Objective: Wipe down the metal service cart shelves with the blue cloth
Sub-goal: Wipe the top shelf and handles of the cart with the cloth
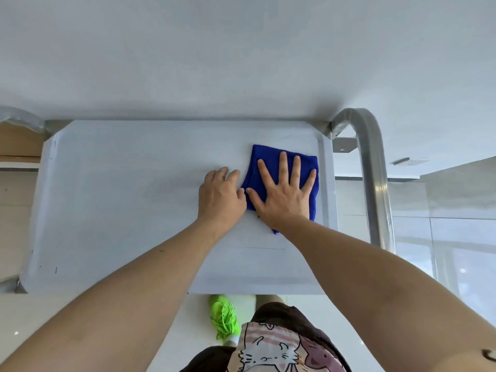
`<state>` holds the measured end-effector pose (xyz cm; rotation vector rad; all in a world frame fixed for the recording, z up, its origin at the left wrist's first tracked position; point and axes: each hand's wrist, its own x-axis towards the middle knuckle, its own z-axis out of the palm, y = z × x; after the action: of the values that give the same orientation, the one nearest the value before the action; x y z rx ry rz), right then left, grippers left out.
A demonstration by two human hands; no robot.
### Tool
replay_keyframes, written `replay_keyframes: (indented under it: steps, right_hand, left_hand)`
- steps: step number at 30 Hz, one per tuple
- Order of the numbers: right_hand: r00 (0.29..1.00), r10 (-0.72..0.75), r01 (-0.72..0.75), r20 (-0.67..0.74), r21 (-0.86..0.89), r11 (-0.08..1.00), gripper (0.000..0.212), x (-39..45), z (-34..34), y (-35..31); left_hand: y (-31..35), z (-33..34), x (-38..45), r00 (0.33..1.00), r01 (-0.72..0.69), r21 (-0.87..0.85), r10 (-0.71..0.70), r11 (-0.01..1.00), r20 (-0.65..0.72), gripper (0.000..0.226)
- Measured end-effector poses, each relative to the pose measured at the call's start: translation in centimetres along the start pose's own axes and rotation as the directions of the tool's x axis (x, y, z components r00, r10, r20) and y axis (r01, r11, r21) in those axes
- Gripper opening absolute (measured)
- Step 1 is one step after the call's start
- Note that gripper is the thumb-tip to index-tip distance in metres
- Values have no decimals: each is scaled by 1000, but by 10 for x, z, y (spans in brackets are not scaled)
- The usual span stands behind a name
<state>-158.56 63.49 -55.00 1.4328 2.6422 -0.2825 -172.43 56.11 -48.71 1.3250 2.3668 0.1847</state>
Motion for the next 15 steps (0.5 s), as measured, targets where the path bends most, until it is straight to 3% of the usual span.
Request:
replay_keyframes:
  steps: [6,15]
  right_hand:
    - [999,47,-47,-6,2,999,78,52,-11,5]
    - [999,36,-36,-15,-6,999,78,86,-21,14]
  left_hand:
    - [11,6,4,992,-119,17,119,993,-32,41]
    - [15,-1,13,993,-107,243,90,964,80,62]
